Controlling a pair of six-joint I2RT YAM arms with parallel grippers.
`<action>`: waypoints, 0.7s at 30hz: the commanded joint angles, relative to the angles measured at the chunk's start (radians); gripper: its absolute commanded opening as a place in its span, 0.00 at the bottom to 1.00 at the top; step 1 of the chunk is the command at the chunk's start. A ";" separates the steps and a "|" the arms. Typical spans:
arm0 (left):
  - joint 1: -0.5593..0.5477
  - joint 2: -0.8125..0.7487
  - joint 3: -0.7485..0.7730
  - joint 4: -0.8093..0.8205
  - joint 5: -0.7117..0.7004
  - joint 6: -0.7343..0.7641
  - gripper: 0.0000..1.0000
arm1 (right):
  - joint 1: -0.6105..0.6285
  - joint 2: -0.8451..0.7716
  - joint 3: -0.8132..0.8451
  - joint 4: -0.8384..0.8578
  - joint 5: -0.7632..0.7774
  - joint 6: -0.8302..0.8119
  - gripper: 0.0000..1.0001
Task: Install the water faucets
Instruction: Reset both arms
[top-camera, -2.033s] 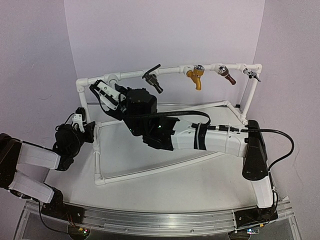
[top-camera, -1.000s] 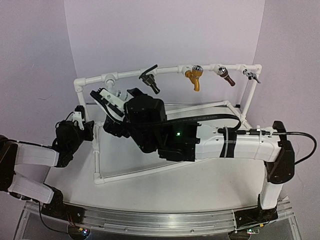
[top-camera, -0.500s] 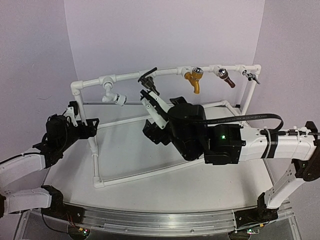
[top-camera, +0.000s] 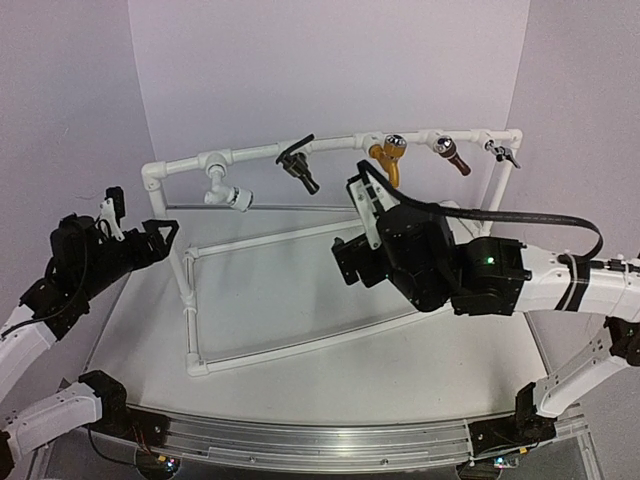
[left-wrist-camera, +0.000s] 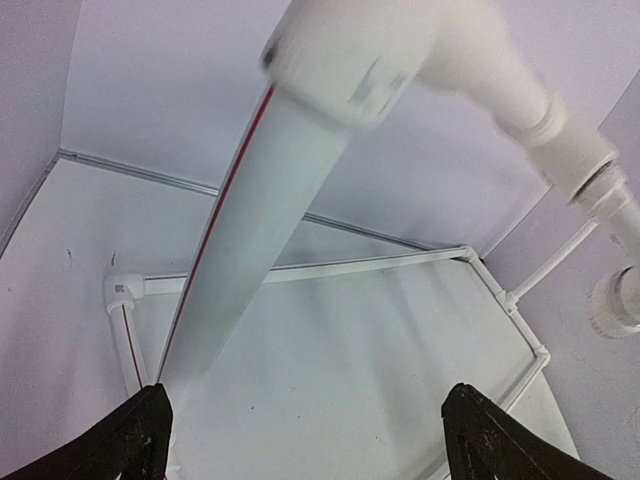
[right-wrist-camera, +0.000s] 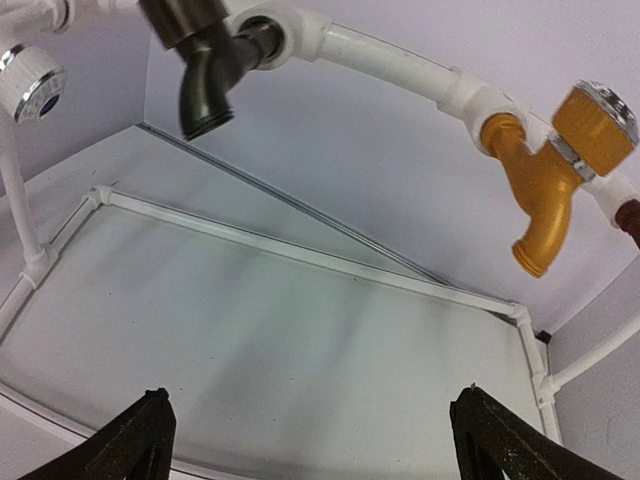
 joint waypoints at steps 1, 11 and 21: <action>-0.002 -0.061 0.202 -0.195 -0.043 0.028 0.97 | -0.010 -0.113 -0.011 -0.056 0.044 0.199 0.98; -0.002 -0.009 0.451 -0.376 -0.097 0.150 0.97 | -0.010 -0.172 0.041 -0.164 0.165 0.261 0.98; -0.002 -0.002 0.494 -0.387 -0.135 0.216 0.97 | -0.006 -0.179 0.040 -0.159 0.215 0.231 0.98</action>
